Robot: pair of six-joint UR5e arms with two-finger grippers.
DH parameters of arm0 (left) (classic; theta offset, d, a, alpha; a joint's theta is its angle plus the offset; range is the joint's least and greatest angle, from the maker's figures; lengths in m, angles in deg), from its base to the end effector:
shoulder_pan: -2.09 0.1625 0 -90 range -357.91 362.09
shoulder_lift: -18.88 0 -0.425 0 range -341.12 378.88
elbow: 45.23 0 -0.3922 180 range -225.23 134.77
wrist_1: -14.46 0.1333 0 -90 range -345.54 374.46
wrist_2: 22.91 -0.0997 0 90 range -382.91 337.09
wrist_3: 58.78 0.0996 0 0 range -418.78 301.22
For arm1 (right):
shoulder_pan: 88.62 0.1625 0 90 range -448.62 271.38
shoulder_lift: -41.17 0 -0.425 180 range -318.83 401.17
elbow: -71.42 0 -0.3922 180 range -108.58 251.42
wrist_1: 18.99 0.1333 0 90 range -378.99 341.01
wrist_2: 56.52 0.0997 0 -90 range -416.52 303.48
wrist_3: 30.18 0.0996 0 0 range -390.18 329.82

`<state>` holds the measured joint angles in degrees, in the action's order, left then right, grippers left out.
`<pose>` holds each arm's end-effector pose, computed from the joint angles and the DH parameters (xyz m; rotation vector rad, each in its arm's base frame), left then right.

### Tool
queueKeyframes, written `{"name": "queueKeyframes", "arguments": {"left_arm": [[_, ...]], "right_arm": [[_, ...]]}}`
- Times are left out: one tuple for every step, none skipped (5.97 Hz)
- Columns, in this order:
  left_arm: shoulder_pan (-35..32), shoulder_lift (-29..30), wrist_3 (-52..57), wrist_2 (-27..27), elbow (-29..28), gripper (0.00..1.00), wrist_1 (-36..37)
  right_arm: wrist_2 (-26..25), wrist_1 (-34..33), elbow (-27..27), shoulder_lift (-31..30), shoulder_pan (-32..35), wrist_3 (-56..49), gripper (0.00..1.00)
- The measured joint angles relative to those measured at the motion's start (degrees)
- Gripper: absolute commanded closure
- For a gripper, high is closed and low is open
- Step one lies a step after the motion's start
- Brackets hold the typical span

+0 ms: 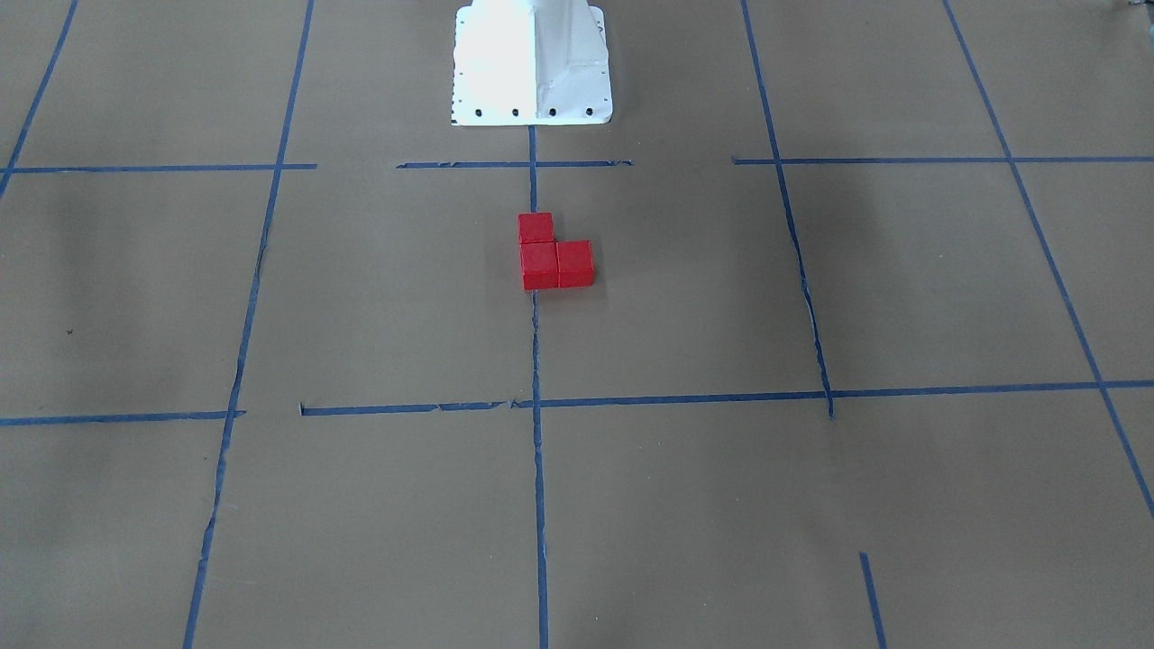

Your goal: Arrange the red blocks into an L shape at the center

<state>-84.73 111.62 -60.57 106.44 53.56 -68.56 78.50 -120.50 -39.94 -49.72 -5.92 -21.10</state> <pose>-0.0417 -0.5132 0.5775 0.0464 0.6891 0.0506 0.0026 -0.4745 0.5043 0.0350 -0.7971 -0.0320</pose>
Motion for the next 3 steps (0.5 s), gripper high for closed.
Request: {"name": "queueKeyframes", "arguments": {"left_arm": [[-2.3,-1.8,4.5,2.3,-2.1,0.0,-0.5],[-3.5,-4.1,6.0,5.7,-3.0,0.0,-1.4],[-3.8,-5.1,6.4,7.6,-3.5,0.0,-2.0]], "right_arm": [[-0.2,-0.1,0.7,-2.9,1.9,-4.6,0.0],[-0.6,0.1,1.3,-5.7,2.7,-7.9,0.0],[-0.7,0.2,1.6,-7.3,3.0,-10.1,0.0]]}}
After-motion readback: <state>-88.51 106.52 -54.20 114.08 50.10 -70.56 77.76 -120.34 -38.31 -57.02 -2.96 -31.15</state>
